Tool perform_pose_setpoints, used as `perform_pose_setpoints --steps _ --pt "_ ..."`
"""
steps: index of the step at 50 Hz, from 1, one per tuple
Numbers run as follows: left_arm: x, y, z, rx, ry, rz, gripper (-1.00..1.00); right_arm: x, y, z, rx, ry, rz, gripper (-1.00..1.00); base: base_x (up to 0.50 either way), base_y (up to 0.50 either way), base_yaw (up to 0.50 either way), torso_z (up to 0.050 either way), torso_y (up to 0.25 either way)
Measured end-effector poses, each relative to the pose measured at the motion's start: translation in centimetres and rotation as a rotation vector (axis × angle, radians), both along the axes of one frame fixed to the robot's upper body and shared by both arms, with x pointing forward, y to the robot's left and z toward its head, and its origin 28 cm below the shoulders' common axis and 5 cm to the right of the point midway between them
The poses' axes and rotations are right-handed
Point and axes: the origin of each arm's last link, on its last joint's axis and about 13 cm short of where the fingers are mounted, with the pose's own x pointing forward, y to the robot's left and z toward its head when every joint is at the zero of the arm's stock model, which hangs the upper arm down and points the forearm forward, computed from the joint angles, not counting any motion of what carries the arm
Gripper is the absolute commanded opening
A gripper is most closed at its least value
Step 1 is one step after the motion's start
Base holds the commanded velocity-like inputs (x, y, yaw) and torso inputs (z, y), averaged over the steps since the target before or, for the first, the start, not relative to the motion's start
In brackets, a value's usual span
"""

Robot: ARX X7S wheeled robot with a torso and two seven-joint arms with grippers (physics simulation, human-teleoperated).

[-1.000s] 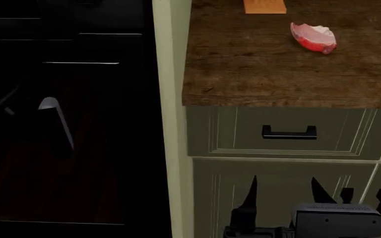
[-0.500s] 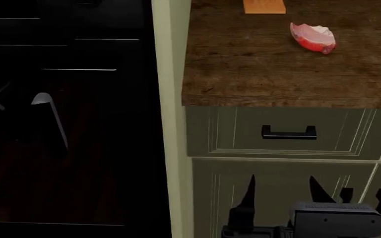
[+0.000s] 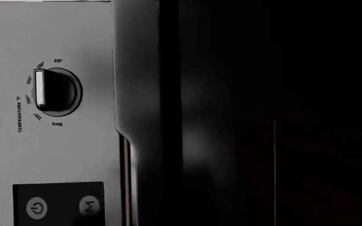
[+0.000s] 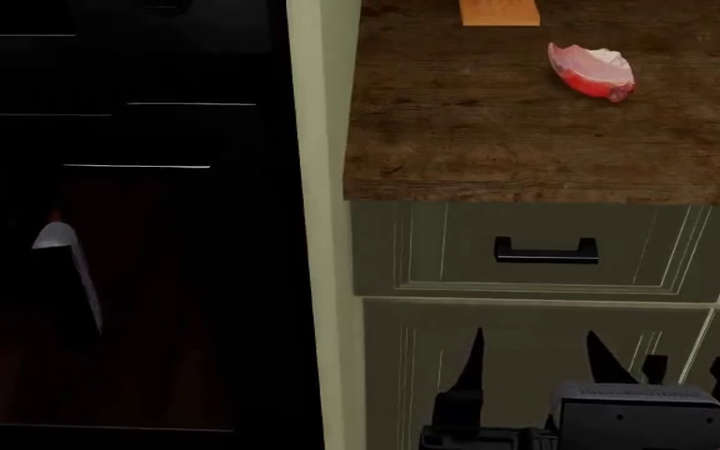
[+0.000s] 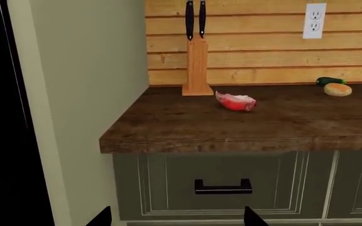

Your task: Open the oven door

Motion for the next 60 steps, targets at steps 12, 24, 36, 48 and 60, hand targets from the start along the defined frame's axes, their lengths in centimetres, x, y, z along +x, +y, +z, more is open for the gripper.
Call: perform_pose_setpoints --steps 12,24,36,48,60 --pt "-2.1 0.2 -0.5 0.001 -0.005 -0.013 -1.00 -0.1 0.0 0.0 0.004 -0.006 0.000 1.00 0.00 0.00 0.00 0.000 0.000" --pt "-4.2 0.4 -1.0 -0.013 0.002 -0.026 -1.00 -0.1 0.1 0.2 0.003 -0.010 0.005 1.00 0.00 0.00 0.00 0.000 0.000" --pt "-6.3 0.6 -1.7 -0.016 0.004 -0.039 -1.00 -0.2 0.1 0.2 0.003 -0.013 0.009 1.00 0.00 0.00 0.00 0.000 0.000" --pt "-8.6 0.8 -2.5 -0.032 0.010 -0.048 -1.00 -0.3 0.1 0.4 0.001 -0.018 0.011 1.00 0.00 0.00 0.00 0.000 0.000" --pt "-10.6 0.8 -3.4 -0.064 0.021 -0.049 -1.00 -0.7 0.1 0.4 -0.002 -0.021 0.011 1.00 0.00 0.00 0.00 0.000 0.000"
